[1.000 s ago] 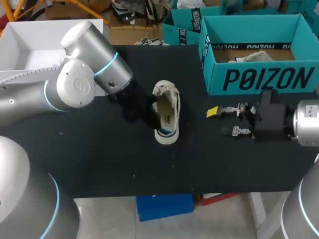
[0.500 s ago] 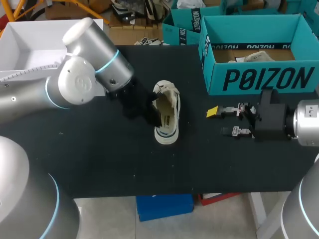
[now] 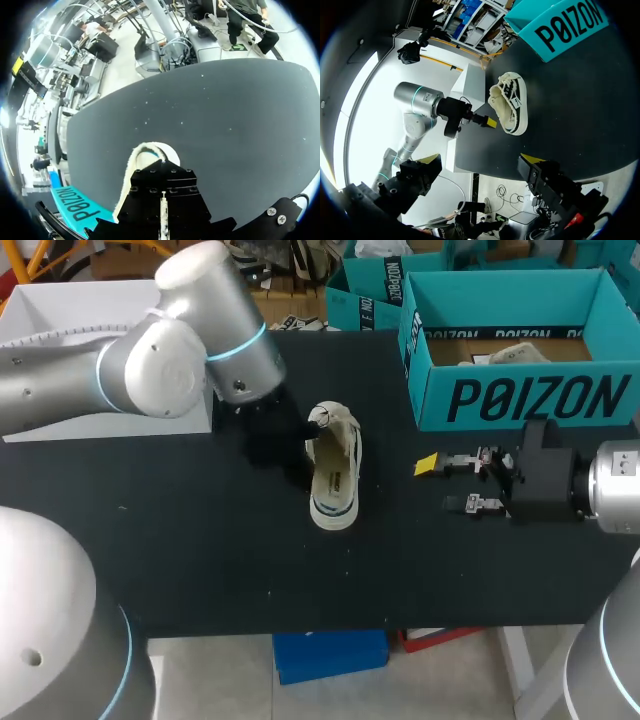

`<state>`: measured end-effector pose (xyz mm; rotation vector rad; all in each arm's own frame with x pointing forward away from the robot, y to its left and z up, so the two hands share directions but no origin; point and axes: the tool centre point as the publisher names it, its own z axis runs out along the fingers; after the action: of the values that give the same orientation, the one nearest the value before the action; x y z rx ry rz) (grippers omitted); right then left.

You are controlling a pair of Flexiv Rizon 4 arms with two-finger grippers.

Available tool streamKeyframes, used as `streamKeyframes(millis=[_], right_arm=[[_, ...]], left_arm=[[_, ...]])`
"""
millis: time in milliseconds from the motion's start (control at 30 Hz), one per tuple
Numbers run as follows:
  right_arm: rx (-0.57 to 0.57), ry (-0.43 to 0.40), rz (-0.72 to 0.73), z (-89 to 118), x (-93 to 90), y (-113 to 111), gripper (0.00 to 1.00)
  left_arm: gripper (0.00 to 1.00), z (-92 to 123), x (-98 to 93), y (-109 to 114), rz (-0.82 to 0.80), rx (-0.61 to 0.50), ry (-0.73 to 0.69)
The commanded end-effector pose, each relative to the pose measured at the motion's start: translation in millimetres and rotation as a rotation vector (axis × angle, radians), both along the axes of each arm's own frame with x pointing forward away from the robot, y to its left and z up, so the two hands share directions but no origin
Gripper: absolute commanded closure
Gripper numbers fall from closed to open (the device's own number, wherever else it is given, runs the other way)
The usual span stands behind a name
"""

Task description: Take the shoe out of the shoebox, open the shoe tongue, remove and reinsert the insole, then place the shoe into the shoebox

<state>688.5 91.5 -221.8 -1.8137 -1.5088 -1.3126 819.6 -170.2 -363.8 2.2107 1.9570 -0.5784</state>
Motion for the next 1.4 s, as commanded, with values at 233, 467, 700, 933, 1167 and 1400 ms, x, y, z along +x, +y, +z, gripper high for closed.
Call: streamKeyframes(millis=[233, 467, 700, 933, 1167, 1400], right_arm=[[0.000, 0.000, -0.001, 0.0, 0.2, 0.3, 0.00], [0.000, 0.000, -0.001, 0.0, 0.2, 0.3, 0.00], [0.000, 0.000, -0.001, 0.0, 0.2, 0.3, 0.00], [0.000, 0.000, -0.001, 0.0, 0.2, 0.3, 0.00], [0.000, 0.000, -0.001, 0.0, 0.2, 0.3, 0.00], [0.000, 0.000, -0.001, 0.0, 0.2, 0.3, 0.00]], left_arm=[[1.00, -16.4, 0.7, -29.4, -0.045, 0.225, -0.072], [1.00, -36.2, 5.7, -27.8, -0.016, 0.244, -0.079], [1.00, -54.1, 9.3, -28.7, -0.009, 0.259, -0.081], [1.00, -64.3, 10.3, -28.7, 0.003, 0.257, -0.082], [1.00, -65.0, 7.4, -33.0, 0.002, 0.251, -0.084], [1.00, -28.8, 1.7, -29.2, -0.062, 0.240, -0.070]])
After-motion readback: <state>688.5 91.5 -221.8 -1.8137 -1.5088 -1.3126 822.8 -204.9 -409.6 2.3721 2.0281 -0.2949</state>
